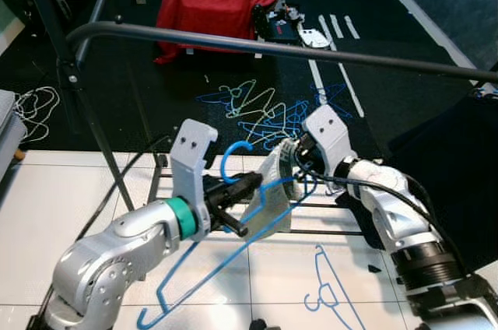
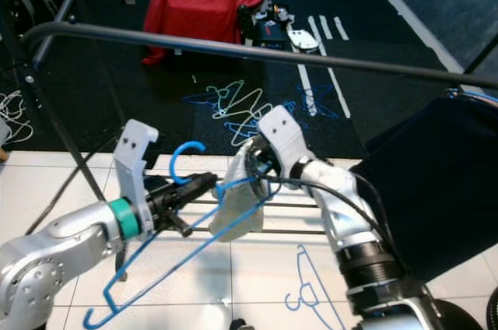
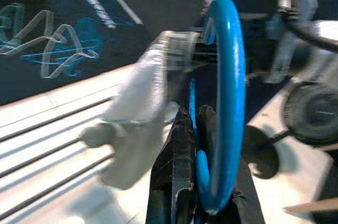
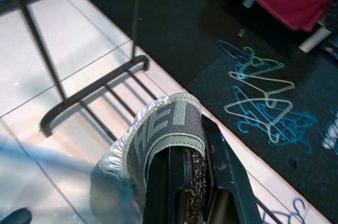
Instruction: Hang hanger
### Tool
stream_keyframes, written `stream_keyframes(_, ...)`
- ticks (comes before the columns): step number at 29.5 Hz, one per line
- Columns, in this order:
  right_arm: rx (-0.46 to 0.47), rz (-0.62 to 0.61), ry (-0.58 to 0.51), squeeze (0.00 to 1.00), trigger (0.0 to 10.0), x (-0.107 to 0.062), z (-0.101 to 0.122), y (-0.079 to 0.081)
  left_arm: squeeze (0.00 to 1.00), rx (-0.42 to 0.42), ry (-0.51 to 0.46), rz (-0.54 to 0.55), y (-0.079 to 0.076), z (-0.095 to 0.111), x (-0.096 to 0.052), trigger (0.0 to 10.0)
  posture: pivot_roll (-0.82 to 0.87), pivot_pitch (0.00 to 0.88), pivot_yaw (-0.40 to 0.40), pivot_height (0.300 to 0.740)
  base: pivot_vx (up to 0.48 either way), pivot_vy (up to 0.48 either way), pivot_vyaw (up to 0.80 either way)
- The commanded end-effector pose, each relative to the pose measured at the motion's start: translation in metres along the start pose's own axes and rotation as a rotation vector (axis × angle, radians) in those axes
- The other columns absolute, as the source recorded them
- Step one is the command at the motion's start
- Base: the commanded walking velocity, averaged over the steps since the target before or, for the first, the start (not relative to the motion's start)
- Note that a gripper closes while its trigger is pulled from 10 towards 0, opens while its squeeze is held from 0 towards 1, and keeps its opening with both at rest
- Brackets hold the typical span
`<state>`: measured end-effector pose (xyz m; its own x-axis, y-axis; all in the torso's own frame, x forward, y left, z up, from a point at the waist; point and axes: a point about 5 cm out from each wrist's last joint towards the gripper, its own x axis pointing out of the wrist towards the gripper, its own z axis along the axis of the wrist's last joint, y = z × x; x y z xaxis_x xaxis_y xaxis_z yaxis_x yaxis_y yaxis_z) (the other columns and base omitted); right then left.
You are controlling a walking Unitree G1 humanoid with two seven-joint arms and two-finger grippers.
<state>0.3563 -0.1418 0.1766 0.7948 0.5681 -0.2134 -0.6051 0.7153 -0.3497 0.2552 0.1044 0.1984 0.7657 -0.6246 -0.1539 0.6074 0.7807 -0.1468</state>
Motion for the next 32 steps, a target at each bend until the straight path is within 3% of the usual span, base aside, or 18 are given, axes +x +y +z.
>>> stream_keyframes(1, -0.026, 0.048, 0.014, 0.00, 10.0, 0.004, -0.007, 0.007, 0.00, 0.041, -0.013, 0.054, 0.004, -0.002, -0.012, 10.0, 0.05, 0.112, -0.068, 0.740, 0.000, 0.000, 0.00)
stream_keyframes(2, -0.026, 0.048, 0.014, 0.00, 10.0, 0.004, -0.007, 0.007, 0.00, 0.041, -0.013, 0.054, 0.004, -0.002, -0.012, 10.0, 0.05, 0.112, -0.068, 0.740, 0.000, 0.000, 0.00)
stream_keyframes(4, -0.057, 0.129, 0.018, 0.00, 10.0, 0.011, -0.008, 0.020, 0.00, 0.073, -0.042, 0.128, 0.011, -0.005, -0.034, 10.0, 0.05, 0.106, -0.076, 0.740, 0.000, 0.000, 0.00)
stream_keyframes(6, -0.057, 0.129, 0.018, 0.00, 10.0, 0.011, -0.008, 0.020, 0.00, 0.073, -0.042, 0.128, 0.011, -0.005, -0.034, 10.0, 0.05, 0.106, -0.076, 0.740, 0.000, 0.000, 0.00)
stream_keyframes(7, -0.080, 0.182, 0.011, 0.00, 10.0, 0.016, -0.006, 0.030, 0.00, 0.073, -0.053, 0.146, 0.012, -0.007, -0.045, 10.0, 0.04, 0.103, -0.077, 0.740, 0.000, 0.000, 0.00)
stream_keyframes(9, -0.080, 0.182, 0.011, 0.00, 10.0, 0.016, -0.006, 0.030, 0.00, 0.073, -0.053, 0.146, 0.012, -0.007, -0.045, 10.0, 0.04, 0.103, -0.077, 0.740, 0.000, 0.000, 0.00)
stream_keyframes(10, -0.086, 0.234, 0.000, 0.00, 10.0, 0.022, -0.004, 0.040, 0.00, 0.063, -0.052, 0.144, 0.012, -0.010, -0.055, 10.0, 0.04, 0.100, -0.074, 0.740, 0.000, 0.000, 0.00)
stream_keyframes(11, -0.086, 0.234, 0.000, 0.00, 10.0, 0.022, -0.004, 0.040, 0.00, 0.063, -0.052, 0.144, 0.012, -0.010, -0.055, 10.0, 0.04, 0.100, -0.074, 0.740, 0.000, 0.000, 0.00)
stream_keyframes(14, -0.090, 0.290, -0.022, 0.00, 10.0, 0.034, 0.001, 0.058, 0.00, 0.138, -0.067, 0.191, 0.018, -0.010, -0.067, 10.0, 0.05, 0.093, -0.070, 0.740, 0.000, 0.000, 0.00)
stream_keyframes(18, -0.027, 0.295, -0.058, 0.00, 10.0, 0.050, 0.011, 0.073, 0.00, 0.304, -0.135, 0.303, 0.023, -0.002, -0.061, 10.0, 0.06, 0.093, -0.084, 0.740, 0.000, 0.000, 0.00)
stream_keyframes(23, -0.014, 0.310, -0.070, 0.00, 10.0, 0.058, 0.016, 0.078, 0.00, 0.368, -0.147, 0.267, 0.012, -0.001, -0.062, 10.0, 0.08, 0.106, -0.099, 0.740, 0.000, 0.000, 0.00)
stream_keyframes(28, -0.085, 0.358, -0.052, 0.00, 10.0, 0.064, 0.016, 0.079, 0.00, 0.347, -0.102, 0.184, 0.000, 0.002, -0.085, 10.0, 0.14, 0.135, -0.137, 0.740, 0.000, 0.000, 0.00)
stream_keyframes(32, -0.141, 0.352, -0.037, 0.00, 10.0, 0.066, 0.015, 0.075, 0.00, 0.352, -0.080, 0.178, -0.002, -0.003, -0.095, 10.0, 0.15, 0.144, -0.140, 0.740, 0.000, 0.000, 0.00)
